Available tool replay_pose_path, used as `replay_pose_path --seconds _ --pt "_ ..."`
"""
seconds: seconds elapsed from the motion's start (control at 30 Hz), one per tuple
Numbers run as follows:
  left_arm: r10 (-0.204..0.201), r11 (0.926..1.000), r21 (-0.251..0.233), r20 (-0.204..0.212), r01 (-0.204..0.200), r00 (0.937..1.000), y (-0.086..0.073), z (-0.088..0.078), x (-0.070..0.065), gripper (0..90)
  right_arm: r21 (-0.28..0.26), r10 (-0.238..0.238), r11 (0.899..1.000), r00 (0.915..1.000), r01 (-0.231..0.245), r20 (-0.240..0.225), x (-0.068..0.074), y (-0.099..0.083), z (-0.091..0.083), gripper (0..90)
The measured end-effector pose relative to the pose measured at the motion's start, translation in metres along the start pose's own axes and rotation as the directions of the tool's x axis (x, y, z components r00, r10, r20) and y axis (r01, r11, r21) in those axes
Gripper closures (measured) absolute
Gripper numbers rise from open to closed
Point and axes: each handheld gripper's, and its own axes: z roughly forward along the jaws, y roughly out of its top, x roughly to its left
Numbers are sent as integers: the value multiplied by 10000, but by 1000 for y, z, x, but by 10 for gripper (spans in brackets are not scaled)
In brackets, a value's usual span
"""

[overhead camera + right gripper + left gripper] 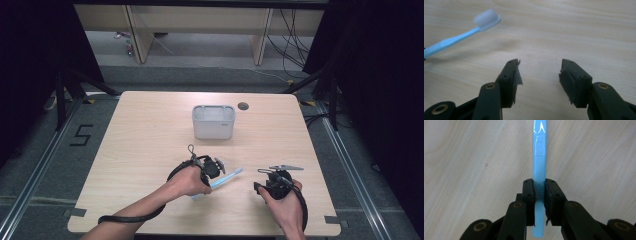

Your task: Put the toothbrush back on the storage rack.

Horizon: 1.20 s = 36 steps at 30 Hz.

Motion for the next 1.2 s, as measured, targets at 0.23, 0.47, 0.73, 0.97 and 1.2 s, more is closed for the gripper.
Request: replay_pose_path --seconds 0.23,0.47,0.73,0.97,1.2 --pt "-400 9871 -1551 -56 387 9992 -23 -17 5 786 -553 89 9983 9929 -155 -1183 7 1 2 477" --pt "-842 9565 -2813 -107 777 9964 -42 -28 12 785 -957 78 9951 9813 -266 -1924 13 2 6 482" --pt "-1130 8941 -4396 -359 859 9929 -71 -34 18 785 -1260 184 9909 9734 -482 -2283 21 1 9 473" --pt "-1615 8148 -5654 -87 1284 9868 -91 -35 24 786 -1760 -348 9842 9559 -179 -2918 32 3 10 482" --pt "-2011 7083 -6872 228 1614 9793 -109 -29 27 785 -2220 -1150 9742 9358 406 -3332 48 3 16 514"
